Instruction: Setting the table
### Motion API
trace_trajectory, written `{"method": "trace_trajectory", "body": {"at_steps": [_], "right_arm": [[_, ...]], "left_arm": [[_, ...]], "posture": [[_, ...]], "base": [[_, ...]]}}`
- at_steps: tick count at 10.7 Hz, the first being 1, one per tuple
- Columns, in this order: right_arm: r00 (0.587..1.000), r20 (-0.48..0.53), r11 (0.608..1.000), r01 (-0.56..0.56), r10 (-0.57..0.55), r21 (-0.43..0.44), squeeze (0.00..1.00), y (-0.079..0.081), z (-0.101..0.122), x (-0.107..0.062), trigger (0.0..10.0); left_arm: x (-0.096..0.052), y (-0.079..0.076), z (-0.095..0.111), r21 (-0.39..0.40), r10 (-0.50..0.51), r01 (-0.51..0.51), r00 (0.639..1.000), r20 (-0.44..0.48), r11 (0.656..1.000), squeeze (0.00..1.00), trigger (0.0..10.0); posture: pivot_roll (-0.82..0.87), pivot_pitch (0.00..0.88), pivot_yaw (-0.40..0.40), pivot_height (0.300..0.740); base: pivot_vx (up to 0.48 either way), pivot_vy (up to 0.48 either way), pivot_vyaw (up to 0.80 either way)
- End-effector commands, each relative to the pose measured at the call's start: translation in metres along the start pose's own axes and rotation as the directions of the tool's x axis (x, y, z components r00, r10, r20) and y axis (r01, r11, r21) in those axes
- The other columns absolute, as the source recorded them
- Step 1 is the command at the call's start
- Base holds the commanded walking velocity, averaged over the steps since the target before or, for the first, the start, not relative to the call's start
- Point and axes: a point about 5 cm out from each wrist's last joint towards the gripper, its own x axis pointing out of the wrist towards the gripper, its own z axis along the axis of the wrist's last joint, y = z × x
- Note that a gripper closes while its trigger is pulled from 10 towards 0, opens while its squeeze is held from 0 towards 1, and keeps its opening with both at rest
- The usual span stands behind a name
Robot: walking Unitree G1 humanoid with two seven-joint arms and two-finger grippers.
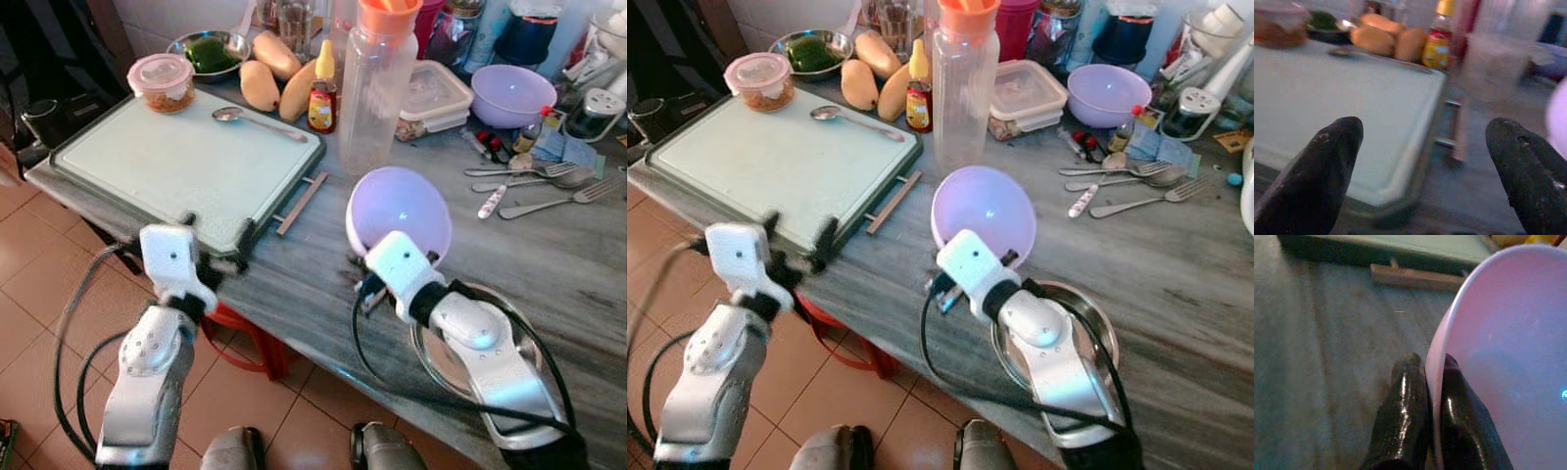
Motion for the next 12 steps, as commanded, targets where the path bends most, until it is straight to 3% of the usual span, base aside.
{"method": "trace_trajectory", "body": {"at_steps": [1,2,3,4,8,12], "right_arm": [[1.000,0.004,1.000,-0.025,0.025,0.007,0.00,0.003,0.003,-0.002,10.0],[0.999,-0.007,0.999,-0.038,0.038,0.002,0.16,0.004,0.002,-0.003,10.0],[0.999,-0.016,0.999,-0.044,0.044,0.010,0.65,0.004,0.002,-0.003,10.0],[0.998,-0.043,0.998,-0.054,0.054,0.015,1.00,0.004,-0.002,-0.003,10.0],[0.998,-0.025,0.998,-0.051,0.050,-0.039,1.00,-0.002,0.005,-0.002,10.0],[0.998,0.006,0.998,-0.063,0.063,-0.017,1.00,-0.011,0.020,0.001,10.0]], "left_arm": [[-0.004,-0.003,0.003,-0.018,-0.049,0.049,0.999,0.000,0.999,0.00,10.0],[-0.008,-0.003,0.000,-0.019,-0.080,0.079,0.997,-0.019,0.997,0.00,10.0],[-0.009,-0.002,0.000,-0.021,-0.093,0.092,0.995,-0.024,0.996,0.00,10.0],[-0.008,-0.002,0.001,-0.025,-0.097,0.096,0.995,-0.023,0.995,0.00,10.0],[-0.007,-0.008,-0.001,-0.043,-0.116,0.115,0.993,-0.024,0.992,0.00,10.0],[-0.003,-0.009,-0.001,-0.041,-0.118,0.116,0.993,-0.026,0.992,0.00,10.0]], "posture": [[-0.05,0.129,0.002,0.740],[-0.05,0.129,0.001,0.740],[-0.05,0.127,0.001,0.740],[-0.05,0.127,0.000,0.740],[-0.06,0.126,-0.004,0.740],[-0.06,0.118,-0.009,0.740]], "base": [[0.000,0.000,0.00],[0.000,0.000,0.00],[0.000,0.000,0.00],[0.000,0.000,0.00],[0.000,0.000,0.00],[0.000,0.000,0.00]]}}
